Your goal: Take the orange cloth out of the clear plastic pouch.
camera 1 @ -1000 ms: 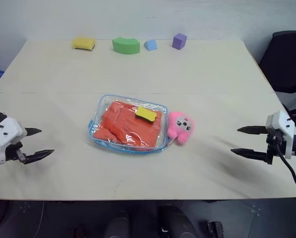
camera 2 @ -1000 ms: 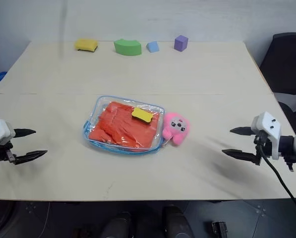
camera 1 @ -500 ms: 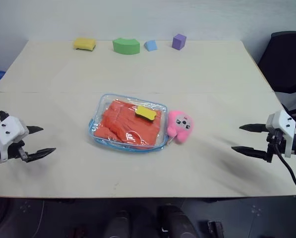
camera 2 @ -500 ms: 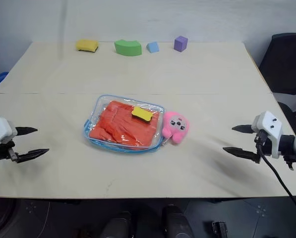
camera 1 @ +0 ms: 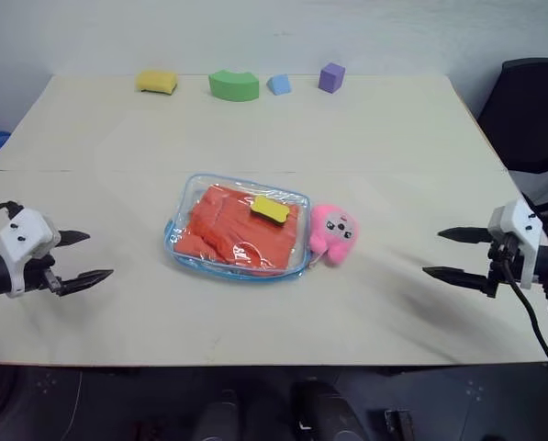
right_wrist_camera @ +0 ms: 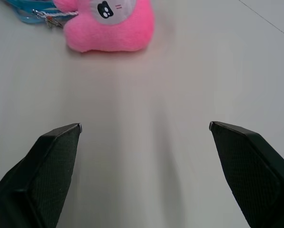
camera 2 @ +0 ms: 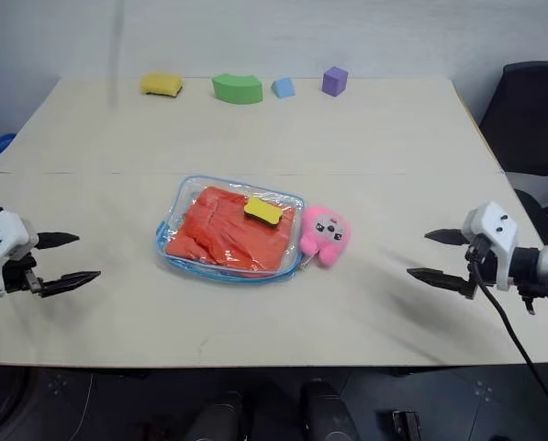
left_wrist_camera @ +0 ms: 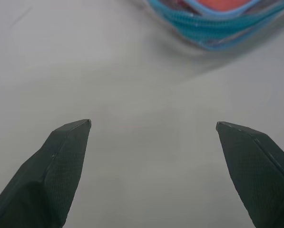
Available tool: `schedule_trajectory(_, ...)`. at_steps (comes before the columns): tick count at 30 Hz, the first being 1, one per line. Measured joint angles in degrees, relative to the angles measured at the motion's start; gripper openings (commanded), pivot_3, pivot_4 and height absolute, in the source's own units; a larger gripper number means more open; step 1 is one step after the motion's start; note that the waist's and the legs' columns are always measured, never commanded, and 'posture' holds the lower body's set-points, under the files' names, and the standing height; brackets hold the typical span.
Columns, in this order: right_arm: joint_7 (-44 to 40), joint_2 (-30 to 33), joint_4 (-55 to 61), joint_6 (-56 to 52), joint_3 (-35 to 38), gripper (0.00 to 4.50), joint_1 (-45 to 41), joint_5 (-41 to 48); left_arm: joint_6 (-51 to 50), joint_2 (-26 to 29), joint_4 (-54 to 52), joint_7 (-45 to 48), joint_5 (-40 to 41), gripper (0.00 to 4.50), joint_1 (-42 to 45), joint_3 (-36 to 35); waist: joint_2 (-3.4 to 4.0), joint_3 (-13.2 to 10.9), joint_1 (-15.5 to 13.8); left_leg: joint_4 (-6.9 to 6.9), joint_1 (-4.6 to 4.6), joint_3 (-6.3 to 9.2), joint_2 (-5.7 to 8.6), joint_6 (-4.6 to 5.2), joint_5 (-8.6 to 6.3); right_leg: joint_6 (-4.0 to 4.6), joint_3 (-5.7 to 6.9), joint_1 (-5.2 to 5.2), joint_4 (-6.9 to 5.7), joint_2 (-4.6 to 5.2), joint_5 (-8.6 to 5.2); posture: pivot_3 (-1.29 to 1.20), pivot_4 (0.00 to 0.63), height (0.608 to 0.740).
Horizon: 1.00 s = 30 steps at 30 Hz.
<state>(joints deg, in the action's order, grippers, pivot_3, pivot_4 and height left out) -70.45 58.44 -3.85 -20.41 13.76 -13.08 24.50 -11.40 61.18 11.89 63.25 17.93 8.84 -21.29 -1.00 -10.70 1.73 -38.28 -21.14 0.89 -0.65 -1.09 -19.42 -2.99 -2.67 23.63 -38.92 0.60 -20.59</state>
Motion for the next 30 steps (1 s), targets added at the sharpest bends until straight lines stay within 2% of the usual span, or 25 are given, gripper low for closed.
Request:
schedule_trajectory(6,2.37,-1.17,9.35,-4.96,0.75,4.50,2.55,3.44,-5.52,-1.06,-1.48,2.70,2.85,4.48,13.30,5.33,0.00,0.00,-0.37,-0.14,-0.08,0.07,0.03,-0.02,0.01,-0.01,0.06,-0.02,-0.04,-0.01,0.00,0.00,0.150,0.740)
schedule_trajectory(11,7.39,-2.90,21.82,-11.27,2.02,4.50,2.60,8.91,-5.43,-8.28,0.31,8.53,0.85,4.48,31.45,18.59,0.00,0.00,-0.51,-0.58,-0.17,0.08,0.07,-0.01,0.00,-0.06,0.07,-0.06,-0.18,-0.06,0.03,0.00,0.150,0.740)
schedule_trajectory(15,11.58,-3.38,31.99,-16.16,2.26,4.50,2.63,13.35,2.08,-18.03,12.53,13.14,-5.08,4.48,45.02,28.09,-0.01,0.00,-0.92,-0.79,-0.26,0.09,0.07,-0.01,0.00,-0.07,0.09,-0.05,-0.22,-0.11,0.04,0.00,0.150,0.740)
schedule_trajectory(20,18.11,-5.33,38.73,-19.77,1.93,4.50,3.27,15.50,17.16,-29.59,35.39,13.19,-13.94,4.48,57.43,34.51,-0.05,-0.02,-0.98,-0.82,-0.32,0.03,0.09,-0.01,0.00,-0.09,0.04,0.02,-0.21,-0.13,0.05,0.00,0.150,0.740)
schedule_trajectory(25,23.59,-6.86,43.54,-21.94,2.47,4.50,6.47,17.02,28.95,-36.80,52.70,8.52,-21.57,4.48,64.03,37.71,-0.11,-0.05,-1.27,-0.82,-0.39,0.02,0.09,-0.01,0.00,-0.10,0.03,0.07,-0.19,-0.13,0.05,0.00,0.150,0.740)
schedule_trajectory(30,28.07,-7.57,47.25,-23.42,4.05,4.50,9.31,18.69,32.91,-40.93,61.08,2.60,-27.15,4.48,66.32,38.64,-0.15,-0.06,-1.77,-0.85,-0.39,0.04,0.09,0.00,-0.01,-0.12,0.03,0.06,-0.21,-0.11,0.07,0.00,0.150,0.740)
